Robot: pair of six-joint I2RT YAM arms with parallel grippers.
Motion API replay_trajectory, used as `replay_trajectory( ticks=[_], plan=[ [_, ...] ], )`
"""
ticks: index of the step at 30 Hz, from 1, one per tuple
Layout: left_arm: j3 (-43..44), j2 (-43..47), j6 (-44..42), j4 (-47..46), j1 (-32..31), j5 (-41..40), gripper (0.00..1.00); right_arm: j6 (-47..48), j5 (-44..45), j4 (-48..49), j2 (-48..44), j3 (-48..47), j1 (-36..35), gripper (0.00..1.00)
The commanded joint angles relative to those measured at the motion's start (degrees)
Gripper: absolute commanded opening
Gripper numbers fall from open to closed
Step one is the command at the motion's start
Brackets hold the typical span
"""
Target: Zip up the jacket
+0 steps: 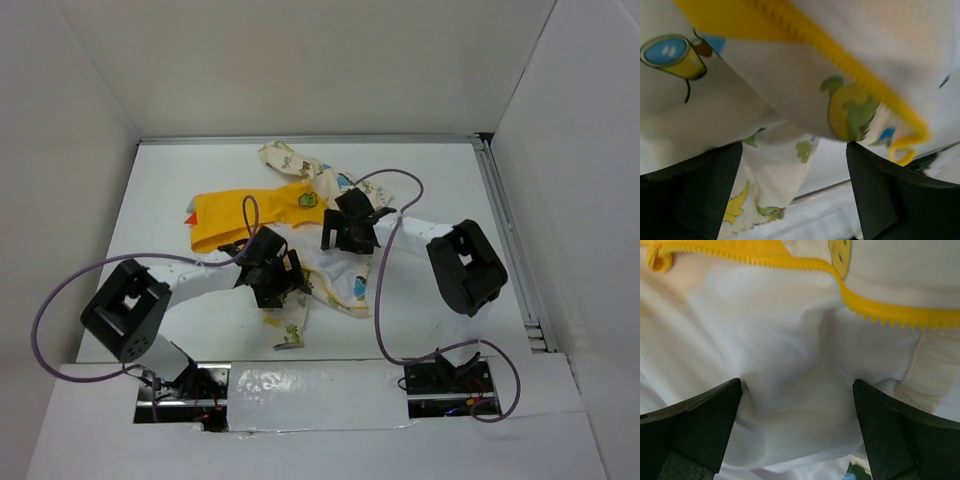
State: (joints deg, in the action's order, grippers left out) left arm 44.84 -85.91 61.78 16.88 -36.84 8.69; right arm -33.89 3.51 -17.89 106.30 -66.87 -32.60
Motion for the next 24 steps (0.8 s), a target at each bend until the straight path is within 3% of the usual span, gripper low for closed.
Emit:
replay_trajectory(
  ticks=[1,6,8,14,16,18,21,24],
  plan=[
    [5.59,-6.01,2.91,0.34,4.31,-3.51,0.99,-2.58,-8.67,2.5,-5.3,10.05,-0.09,1.0],
    [12.8,-17.26,1.42,2.09,14.24,0.0,0.99,-8.29,-9.92,6.29,-12.78,19.57,-3.43,1.0],
    [18.86,-20.78,-0.34,3.94,16.96,-0.07,0.99,-10.4,-6.51,5.06,-15.05,20.81,-5.36,1.0],
    [40.04,-30.1,-6.22,12.79,20.58,-1.74,0.99,-15.59,-5.98,5.94,-19.72,23.72,-16.17,1.0],
    [44.71,-30.11,-6.67,17.45,20.75,-3.67,0.99,-15.77,-1.09,2.62,-21.13,21.01,-19.33,1.0],
    [41.66,-27.57,-6.15,17.92,20.76,-6.13,0.99,-15.94,3.68,-1.25,-21.66,18.02,-21.09,1.0],
    [30.25,-14.26,-5.71,15.73,22.07,-6.4,0.99,-16.64,11.68,-10.81,-22.45,11.78,-23.29,1.0],
    [18.47,-1.78,-6.49,14.4,25.14,-5.44,0.99,-16.65,15.56,-13.66,-23.42,7.2,-25.66,1.0]
  ],
)
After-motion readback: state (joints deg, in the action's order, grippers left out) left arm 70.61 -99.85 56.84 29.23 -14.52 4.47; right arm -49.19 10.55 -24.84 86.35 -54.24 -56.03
